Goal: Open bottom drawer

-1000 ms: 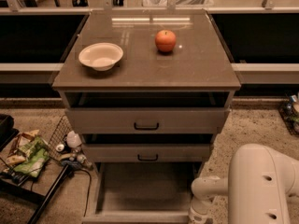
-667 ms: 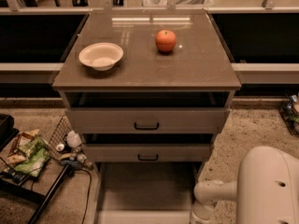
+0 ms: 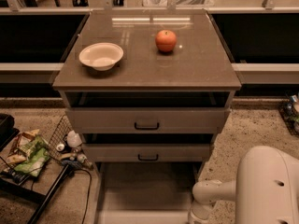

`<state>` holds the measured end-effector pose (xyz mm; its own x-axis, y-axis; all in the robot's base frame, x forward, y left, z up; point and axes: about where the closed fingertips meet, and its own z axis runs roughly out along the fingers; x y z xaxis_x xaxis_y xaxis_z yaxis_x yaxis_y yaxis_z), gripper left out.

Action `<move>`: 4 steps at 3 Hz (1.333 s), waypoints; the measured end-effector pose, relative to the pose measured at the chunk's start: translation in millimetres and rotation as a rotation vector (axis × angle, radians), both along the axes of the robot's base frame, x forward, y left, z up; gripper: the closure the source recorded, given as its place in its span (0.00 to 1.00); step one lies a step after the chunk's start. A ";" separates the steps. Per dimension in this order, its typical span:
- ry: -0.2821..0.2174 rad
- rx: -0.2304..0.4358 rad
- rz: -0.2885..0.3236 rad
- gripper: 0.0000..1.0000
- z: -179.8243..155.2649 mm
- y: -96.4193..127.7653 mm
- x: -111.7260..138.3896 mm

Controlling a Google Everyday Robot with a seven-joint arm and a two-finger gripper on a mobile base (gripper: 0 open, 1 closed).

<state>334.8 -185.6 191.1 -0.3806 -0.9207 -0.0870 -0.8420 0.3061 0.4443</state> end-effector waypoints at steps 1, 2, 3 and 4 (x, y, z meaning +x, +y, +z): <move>0.000 0.000 0.000 0.00 0.0 0.0 0.0; 0.000 -0.049 0.015 0.00 32.8 -2.2 7.8; -0.006 -0.123 0.033 0.00 97.7 1.7 4.3; 0.000 -0.163 0.020 0.00 168.5 1.5 -14.9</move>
Offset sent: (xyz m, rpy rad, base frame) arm 0.0334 -0.0091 0.1231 -0.1795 -0.0090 0.0542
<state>319.8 -184.1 359.6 -0.3622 -0.9299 0.0640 -0.8484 0.3573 0.3905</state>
